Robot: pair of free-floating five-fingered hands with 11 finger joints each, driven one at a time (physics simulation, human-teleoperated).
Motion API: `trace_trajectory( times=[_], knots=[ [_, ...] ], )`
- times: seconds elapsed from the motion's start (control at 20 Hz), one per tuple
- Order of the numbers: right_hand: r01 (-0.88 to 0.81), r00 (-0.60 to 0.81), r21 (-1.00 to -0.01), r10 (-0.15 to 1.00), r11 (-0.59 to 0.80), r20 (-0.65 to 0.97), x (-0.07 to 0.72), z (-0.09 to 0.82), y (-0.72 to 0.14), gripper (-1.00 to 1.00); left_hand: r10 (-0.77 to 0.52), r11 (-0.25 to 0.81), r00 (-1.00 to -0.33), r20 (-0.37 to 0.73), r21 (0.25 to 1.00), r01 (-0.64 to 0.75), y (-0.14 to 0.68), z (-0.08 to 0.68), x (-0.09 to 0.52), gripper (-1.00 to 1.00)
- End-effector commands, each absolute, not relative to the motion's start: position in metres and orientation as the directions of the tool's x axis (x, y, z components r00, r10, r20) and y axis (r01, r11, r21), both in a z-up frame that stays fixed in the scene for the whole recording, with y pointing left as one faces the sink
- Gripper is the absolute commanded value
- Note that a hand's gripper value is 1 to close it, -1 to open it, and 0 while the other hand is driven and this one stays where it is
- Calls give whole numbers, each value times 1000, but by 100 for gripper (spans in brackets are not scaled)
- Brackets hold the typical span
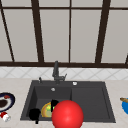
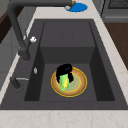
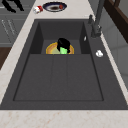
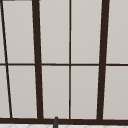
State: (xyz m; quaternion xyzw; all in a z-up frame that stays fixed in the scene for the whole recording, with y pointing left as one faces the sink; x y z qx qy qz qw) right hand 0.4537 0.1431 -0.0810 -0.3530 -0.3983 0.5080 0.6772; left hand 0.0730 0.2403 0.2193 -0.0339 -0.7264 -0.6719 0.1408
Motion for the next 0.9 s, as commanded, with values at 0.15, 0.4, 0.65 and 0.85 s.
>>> trace_trajectory(
  times=[0.15,0.4,0.65,0.85],
  knots=[
    [-424,170,-880,973,215,156,461,-61,142,100,-140,95,-958,250,967,238,240,219,73,0],
    [-431,187,-875,970,220,152,455,-33,136,100,-140,95,-958,250,967,238,240,219,73,0],
    [-423,166,-877,971,226,170,448,4,127,100,-140,95,-958,250,967,238,240,219,73,0],
    [-435,170,-871,971,229,170,442,30,117,100,-140,95,-958,250,967,238,240,219,73,0]
  ],
)
